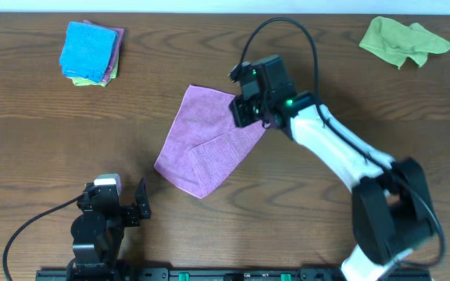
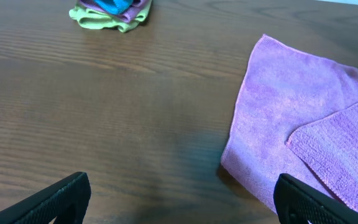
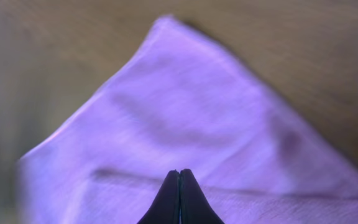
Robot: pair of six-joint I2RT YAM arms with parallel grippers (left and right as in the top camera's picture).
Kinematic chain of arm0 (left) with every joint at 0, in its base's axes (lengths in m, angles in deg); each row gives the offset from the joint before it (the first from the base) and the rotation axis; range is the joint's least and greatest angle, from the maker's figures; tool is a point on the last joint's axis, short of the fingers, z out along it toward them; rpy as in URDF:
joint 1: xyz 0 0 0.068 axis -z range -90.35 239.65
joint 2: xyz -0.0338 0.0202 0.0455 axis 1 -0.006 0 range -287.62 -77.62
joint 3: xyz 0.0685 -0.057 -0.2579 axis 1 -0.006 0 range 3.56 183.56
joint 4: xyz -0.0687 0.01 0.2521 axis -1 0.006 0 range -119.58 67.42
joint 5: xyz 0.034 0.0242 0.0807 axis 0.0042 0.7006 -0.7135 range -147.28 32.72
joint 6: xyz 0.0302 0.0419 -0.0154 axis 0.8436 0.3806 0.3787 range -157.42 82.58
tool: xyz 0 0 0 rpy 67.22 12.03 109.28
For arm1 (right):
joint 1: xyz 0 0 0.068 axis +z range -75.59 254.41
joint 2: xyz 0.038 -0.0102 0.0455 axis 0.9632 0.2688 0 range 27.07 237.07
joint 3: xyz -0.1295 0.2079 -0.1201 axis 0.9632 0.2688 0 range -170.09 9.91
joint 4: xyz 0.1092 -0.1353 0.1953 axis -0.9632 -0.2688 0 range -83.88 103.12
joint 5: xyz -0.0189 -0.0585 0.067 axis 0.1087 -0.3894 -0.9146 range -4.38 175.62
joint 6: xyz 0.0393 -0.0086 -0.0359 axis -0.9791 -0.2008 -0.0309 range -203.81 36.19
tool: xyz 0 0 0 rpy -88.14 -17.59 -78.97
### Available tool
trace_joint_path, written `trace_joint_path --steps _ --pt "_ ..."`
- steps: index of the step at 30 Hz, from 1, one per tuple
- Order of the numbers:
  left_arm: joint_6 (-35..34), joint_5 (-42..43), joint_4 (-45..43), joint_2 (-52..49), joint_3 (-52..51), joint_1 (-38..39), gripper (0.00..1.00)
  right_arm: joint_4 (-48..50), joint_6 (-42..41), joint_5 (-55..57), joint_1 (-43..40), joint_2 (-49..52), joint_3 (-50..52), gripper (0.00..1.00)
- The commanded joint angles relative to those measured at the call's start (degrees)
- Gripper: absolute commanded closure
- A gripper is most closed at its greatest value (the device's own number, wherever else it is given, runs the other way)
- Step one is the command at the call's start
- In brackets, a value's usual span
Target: Fold the cloth
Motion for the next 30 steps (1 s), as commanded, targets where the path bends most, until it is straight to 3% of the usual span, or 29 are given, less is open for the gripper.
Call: trace_joint_path --steps 1,7,12,21,25,30 --pt "-0.6 -0.7 -0.2 0.3 -0.9 -0.2 0.05 -4.2 2.2 -2.8 5.7 -2.5 -0.7 0.99" --pt "-0.6 -0.7 -0.2 0.3 -0.9 -0.2 0.05 -7.5 0.8 13.3 18.7 -1.8 0.6 0.94" --pt "-0.6 -0.7 -0.2 0.3 -0.9 -0.2 0.05 -7.7 -0.2 16.3 22.9 0.0 2.2 0.87" --pt "-0.6 -0.7 -0.2 0.3 -0.9 -0.2 0.05 -9.6 -1.4 20.0 24.1 5.6 2.5 0.72" --pt "-0.6 -0.7 -0.2 0.3 -0.9 -0.2 0.05 -9.3 -1.4 20.9 24.8 6.0 2.5 0.54" --pt "-0.6 -0.7 -0.2 0.3 -0.9 -0.2 0.05 -8.0 -1.4 21.0 25.2 7.3 2.5 0.54"
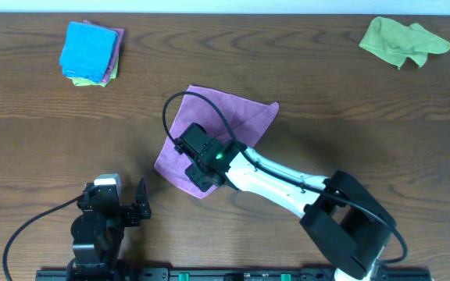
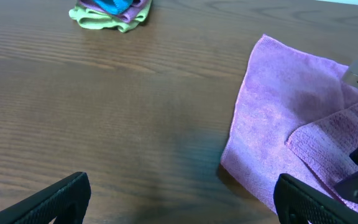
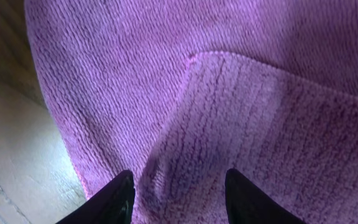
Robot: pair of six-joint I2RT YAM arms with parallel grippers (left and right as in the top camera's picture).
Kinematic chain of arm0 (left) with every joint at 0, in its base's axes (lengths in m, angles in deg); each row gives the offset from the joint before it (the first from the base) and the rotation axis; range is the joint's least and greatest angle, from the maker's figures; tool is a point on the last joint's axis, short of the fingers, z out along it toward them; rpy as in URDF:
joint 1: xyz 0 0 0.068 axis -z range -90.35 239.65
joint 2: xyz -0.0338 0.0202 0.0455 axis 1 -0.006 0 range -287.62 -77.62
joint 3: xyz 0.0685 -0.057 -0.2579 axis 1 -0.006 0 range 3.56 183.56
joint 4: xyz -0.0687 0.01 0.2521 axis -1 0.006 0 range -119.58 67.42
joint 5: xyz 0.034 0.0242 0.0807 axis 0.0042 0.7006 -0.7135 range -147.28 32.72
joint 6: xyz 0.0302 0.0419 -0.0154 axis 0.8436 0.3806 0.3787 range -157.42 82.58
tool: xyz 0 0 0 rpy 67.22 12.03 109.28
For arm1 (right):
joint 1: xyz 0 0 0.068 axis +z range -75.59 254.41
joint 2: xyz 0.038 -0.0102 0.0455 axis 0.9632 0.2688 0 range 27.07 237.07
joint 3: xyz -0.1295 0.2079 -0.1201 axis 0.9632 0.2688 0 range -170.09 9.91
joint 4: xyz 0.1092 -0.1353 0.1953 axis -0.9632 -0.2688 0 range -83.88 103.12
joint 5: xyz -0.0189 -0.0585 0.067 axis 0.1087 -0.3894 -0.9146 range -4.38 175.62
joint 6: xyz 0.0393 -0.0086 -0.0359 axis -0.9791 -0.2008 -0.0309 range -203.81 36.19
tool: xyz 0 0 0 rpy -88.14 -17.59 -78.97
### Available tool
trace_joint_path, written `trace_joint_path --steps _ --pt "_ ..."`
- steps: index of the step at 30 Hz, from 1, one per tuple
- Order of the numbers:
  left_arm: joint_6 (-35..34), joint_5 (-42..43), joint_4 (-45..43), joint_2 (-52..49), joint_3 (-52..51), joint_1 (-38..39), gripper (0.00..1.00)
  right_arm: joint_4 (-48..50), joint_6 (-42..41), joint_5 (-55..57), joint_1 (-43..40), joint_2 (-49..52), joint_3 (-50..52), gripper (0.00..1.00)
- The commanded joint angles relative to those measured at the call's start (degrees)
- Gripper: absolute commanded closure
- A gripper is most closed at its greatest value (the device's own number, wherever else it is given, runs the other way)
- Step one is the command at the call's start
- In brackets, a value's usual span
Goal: Fold the cloth
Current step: 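Lower the purple cloth flat and release it with the right gripper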
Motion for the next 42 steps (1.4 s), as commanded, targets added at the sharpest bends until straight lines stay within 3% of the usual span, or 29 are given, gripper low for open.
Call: trace_joint_path --steps 1,4,6,8,14,21,29,35,36,37,38,39,42 --pt "-0.6 -0.7 -0.2 0.3 -0.9 -0.1 0.05 0.6 -0.4 0.7 0.7 2.0 0.2 0.55" --pt "-0.6 -0.7 -0.2 0.3 -0.9 -0.1 0.05 0.9 -0.4 0.7 0.9 3.1 0.2 0.67" --pt "-0.6 -0.7 -0.2 0.3 -0.9 -0.1 0.05 0.9 -0.4 0.7 0.9 3.8 0.2 0.80" --pt "-0.6 -0.7 -0.2 0.3 -0.9 -0.1 0.05 0.8 -0.7 0.9 0.7 4.2 0.2 0.99" --pt "-0.6 -0.7 -0.2 0.3 -0.9 -0.1 0.05 -3.7 -9.4 8.4 -0.4 1.7 -0.8 0.99" --pt "-0.6 -0.7 -0.2 0.3 -0.9 -0.1 0.05 -9.4 -14.2 13.6 -1.1 -6.2 -0.9 0.99" --pt "-0.6 -0.7 -0.2 0.3 -0.9 -0.1 0.05 -20.9 -25.0 20.2 -2.5 -9.8 -0.9 0.99" --pt "-0.6 -0.7 -0.2 0.3 -0.9 -0.1 0.04 -36.0 -49.1 19.7 -6.3 -9.8 0.0 0.99" --pt "-0.6 -0.7 -0.2 0.3 -0.9 -0.1 0.05 -37.4 -51.3 17.3 -6.8 -9.8 0.2 0.92" --pt "-0.6 -0.7 -0.2 0.3 -0.9 -0.1 0.04 -37.7 -51.4 14.8 -7.1 -9.8 0.3 0.60" --pt "-0.6 -0.7 -0.2 0.3 -0.9 -0.1 0.05 -37.9 -51.4 12.5 -7.2 -9.8 0.3 0.18" --pt "-0.6 -0.7 -0.2 0.3 -0.9 -0.1 0.05 -38.0 -51.3 11.1 -7.2 -9.8 0.3 0.01" --pt "-0.6 -0.7 -0.2 0.3 -0.9 -0.1 0.04 -37.9 -50.9 10.3 -7.2 -9.8 0.3 0.01"
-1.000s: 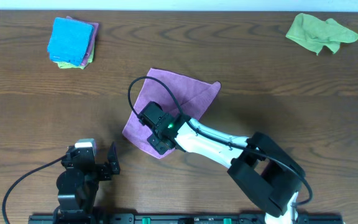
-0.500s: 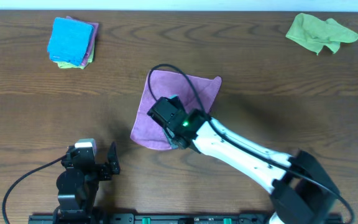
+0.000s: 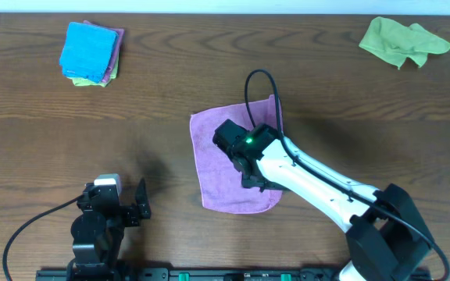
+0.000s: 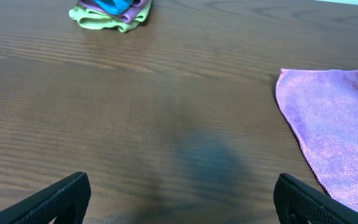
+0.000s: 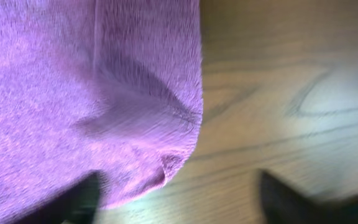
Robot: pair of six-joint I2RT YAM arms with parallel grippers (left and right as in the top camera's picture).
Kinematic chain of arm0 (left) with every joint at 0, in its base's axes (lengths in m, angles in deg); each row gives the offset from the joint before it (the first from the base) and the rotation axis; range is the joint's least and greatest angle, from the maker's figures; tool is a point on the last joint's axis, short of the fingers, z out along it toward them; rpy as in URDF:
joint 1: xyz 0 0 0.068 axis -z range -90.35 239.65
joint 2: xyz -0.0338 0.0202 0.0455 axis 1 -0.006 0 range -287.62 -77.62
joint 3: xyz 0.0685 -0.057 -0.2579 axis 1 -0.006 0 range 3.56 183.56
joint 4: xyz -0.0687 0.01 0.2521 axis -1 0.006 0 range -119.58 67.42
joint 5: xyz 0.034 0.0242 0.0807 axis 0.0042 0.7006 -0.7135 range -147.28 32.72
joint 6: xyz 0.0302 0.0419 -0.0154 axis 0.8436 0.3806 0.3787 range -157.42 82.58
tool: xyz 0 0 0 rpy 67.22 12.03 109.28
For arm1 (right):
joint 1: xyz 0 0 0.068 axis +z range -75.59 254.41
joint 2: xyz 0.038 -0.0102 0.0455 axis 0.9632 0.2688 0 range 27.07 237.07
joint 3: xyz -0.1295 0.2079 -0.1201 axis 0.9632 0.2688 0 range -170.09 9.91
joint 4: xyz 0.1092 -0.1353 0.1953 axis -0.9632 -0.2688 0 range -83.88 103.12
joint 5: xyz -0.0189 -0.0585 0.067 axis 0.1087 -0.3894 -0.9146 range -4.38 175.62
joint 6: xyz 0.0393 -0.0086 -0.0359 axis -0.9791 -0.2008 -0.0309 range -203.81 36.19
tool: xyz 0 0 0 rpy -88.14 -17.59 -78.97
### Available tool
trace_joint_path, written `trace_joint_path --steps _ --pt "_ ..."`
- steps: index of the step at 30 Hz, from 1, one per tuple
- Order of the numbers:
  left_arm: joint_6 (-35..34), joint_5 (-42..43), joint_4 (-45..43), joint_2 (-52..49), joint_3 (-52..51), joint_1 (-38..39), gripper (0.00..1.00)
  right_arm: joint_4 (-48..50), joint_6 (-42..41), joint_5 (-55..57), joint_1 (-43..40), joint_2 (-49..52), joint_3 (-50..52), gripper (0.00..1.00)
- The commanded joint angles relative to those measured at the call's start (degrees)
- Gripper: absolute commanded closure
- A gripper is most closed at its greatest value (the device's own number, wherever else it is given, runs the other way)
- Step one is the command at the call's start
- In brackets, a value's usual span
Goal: Fold the cloth
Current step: 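Lower the purple cloth flat and release it with the right gripper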
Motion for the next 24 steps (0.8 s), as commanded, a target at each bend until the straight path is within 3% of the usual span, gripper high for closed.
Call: trace_joint_path --steps 1,3,5,8,21,22,24 --pt "-0.6 -0.7 -0.2 0.3 -0.9 -0.2 0.05 0.2 -4.2 -2.3 0.0 -0.2 0.2 0.01" --pt "-0.6 -0.7 -0.2 0.3 -0.9 -0.2 0.05 2.4 -4.2 -1.3 0.0 -0.2 0.2 0.01" --pt "-0.6 -0.7 -0.2 0.3 -0.9 -0.2 0.05 6.8 -2.4 -1.4 0.2 -0.2 0.2 0.09" --pt "-0.6 -0.7 -0.2 0.3 -0.9 -0.2 0.05 13.9 6.8 -1.1 1.6 -0.1 0.3 0.16" --pt "-0.6 -0.7 -0.2 0.3 -0.9 -0.2 0.05 15.7 9.4 3.6 2.6 8.2 0.3 0.31" --pt "-0.6 -0.7 -0.2 0.3 -0.9 -0.2 0.05 15.5 9.4 3.9 2.6 8.9 0.3 0.33" --pt "-0.6 -0.7 -0.2 0.3 -0.9 -0.2 0.05 15.0 9.4 4.8 2.4 10.1 0.3 0.50"
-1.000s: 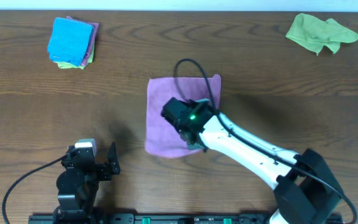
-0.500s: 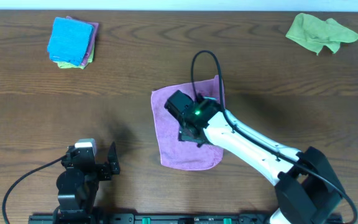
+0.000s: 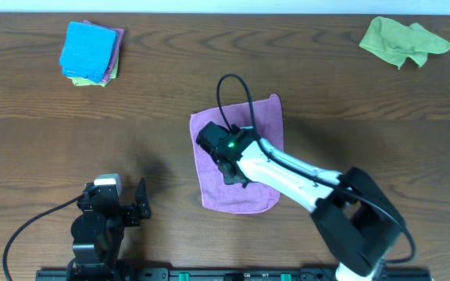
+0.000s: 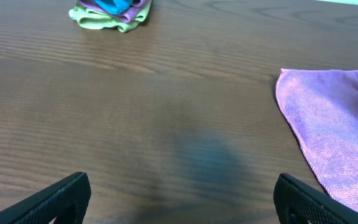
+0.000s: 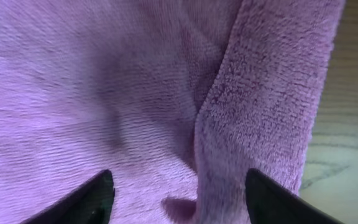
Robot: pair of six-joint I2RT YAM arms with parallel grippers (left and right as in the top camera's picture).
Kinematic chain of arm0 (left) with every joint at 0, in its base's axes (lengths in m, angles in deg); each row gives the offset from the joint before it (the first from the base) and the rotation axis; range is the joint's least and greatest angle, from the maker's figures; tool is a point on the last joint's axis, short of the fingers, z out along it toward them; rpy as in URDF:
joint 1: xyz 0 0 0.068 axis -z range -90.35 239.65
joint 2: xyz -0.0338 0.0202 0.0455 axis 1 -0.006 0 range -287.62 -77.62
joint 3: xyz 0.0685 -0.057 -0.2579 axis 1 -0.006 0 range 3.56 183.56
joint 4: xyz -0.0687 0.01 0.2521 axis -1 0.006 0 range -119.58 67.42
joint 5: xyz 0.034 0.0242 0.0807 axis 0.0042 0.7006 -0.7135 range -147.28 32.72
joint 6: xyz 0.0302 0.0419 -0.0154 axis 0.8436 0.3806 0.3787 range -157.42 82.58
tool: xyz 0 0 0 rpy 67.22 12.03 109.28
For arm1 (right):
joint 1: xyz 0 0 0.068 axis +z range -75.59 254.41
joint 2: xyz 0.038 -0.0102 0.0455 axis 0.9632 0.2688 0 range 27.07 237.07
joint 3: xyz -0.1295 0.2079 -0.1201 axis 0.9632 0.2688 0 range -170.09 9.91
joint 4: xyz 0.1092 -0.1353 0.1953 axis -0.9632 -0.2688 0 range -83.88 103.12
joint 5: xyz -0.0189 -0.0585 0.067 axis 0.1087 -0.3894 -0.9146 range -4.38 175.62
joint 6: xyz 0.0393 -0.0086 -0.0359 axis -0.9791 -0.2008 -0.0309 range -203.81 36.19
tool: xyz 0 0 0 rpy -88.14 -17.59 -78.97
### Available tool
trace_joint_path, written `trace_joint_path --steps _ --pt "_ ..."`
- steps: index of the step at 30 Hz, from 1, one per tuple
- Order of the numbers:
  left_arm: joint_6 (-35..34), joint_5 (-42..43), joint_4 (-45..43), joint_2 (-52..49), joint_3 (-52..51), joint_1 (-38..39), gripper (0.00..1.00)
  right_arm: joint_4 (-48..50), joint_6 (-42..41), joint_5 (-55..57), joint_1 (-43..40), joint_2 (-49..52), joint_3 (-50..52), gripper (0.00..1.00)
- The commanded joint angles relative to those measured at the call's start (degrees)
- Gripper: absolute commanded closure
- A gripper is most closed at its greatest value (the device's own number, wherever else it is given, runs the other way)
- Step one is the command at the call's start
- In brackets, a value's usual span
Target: Fold the cloth
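Observation:
The purple cloth (image 3: 252, 125) lies folded as an upright rectangle at the table's middle. My right gripper (image 3: 223, 160) hovers over its left half, open, with nothing between its fingers. The right wrist view looks straight down on the cloth (image 5: 104, 93), where a thicker folded layer (image 5: 266, 106) runs along the right side. My right gripper (image 5: 178, 202) spans that fold edge. My left gripper (image 3: 123, 204) rests open at the near left edge, apart from the cloth; in its own view the cloth's left edge (image 4: 328, 130) shows at the right, and the left gripper (image 4: 180, 198) holds nothing.
A stack of folded cloths (image 3: 91, 52), blue on top, sits at the far left, also in the left wrist view as the stack of folded cloths (image 4: 112, 12). A crumpled green cloth (image 3: 403, 40) lies at the far right. The right arm's cable loops above the purple cloth.
My right gripper has moved from near the cloth's lower right part to its left half, still open. The cloth keeps its folded shape. The left arm has not moved.
My right gripper was shut at the upper right corner of the cloth, which lay spread as a diamond with one flap turned in. Then it stood open at the cloth's lower part. Later the cloth lay folded into a rectangle, and it stays so now.

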Motion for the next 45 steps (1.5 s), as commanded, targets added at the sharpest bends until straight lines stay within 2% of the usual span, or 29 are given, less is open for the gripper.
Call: trace_joint_path --steps 1,3,5,20,22,23,24,25,26,27,28,33,34,35,37,38,40,45 --pt "-0.6 -0.7 -0.2 0.3 -0.9 -0.2 0.05 -0.8 0.2 3.3 -0.2 1.7 0.2 0.59" --pt "-0.6 -0.7 -0.2 0.3 -0.9 -0.2 0.04 -1.7 0.2 4.0 -0.8 2.0 0.2 0.81" --pt "-0.6 -0.7 -0.2 0.3 -0.9 -0.2 0.05 -3.3 -0.2 4.8 -1.8 2.0 0.2 0.98" --pt "-0.6 -0.7 -0.2 0.3 -0.9 -0.2 0.05 -19.2 -12.9 10.7 -14.9 1.8 0.2 0.99" --pt "-0.6 -0.7 -0.2 0.3 -0.9 -0.2 0.05 -21.8 -16.7 10.9 -16.9 1.8 0.2 0.97" --pt "-0.6 -0.7 -0.2 0.3 -0.9 -0.2 0.05 -23.0 -19.3 10.9 -17.9 1.8 0.2 0.91" --pt "-0.6 -0.7 -0.2 0.3 -0.9 -0.2 0.05 -24.1 -21.8 10.7 -19.2 1.9 0.3 0.67" --pt "-0.6 -0.7 -0.2 0.3 -0.9 -0.2 0.05 -24.8 -23.0 10.2 -20.2 1.8 0.3 0.48" --pt "-0.6 -0.7 -0.2 0.3 -0.9 -0.2 0.05 -25.0 -23.4 9.0 -21.0 1.9 0.3 0.38" --pt "-0.6 -0.7 -0.2 0.3 -0.9 -0.2 0.05 -24.8 -23.4 7.2 -22.0 1.8 0.3 0.14" --pt "-0.6 -0.7 -0.2 0.3 -0.9 -0.2 0.05 -24.7 -23.4 5.8 -22.7 1.8 0.3 0.01" --pt "-0.6 -0.7 -0.2 0.3 -0.9 -0.2 0.05 -23.5 -22.6 4.2 -24.5 1.8 0.2 0.01" --pt "-0.6 -0.7 -0.2 0.3 -0.9 -0.2 0.05 -23.2 -21.8 4.3 -24.6 1.8 0.2 0.05" --pt "-0.6 -0.7 -0.2 0.3 -0.9 -0.2 0.05 -23.0 -21.1 4.9 -24.5 1.8 0.2 0.18" --pt "-0.6 -0.7 -0.2 0.3 -0.9 -0.2 0.05 -23.0 -21.1 5.4 -24.5 1.8 0.2 0.78" --pt "-0.6 -0.7 -0.2 0.3 -0.9 -0.2 0.05 -23.0 -21.1 5.7 -24.5 1.8 0.1 0.93" --pt "-0.6 -0.7 -0.2 0.3 -0.9 -0.2 0.05 -22.3 -19.5 6.4 -24.5 1.5 0.1 0.99" --pt "-0.6 -0.7 -0.2 0.3 -0.9 -0.2 0.05 -17.9 -10.1 6.1 -24.5 -0.3 -0.2 0.99"
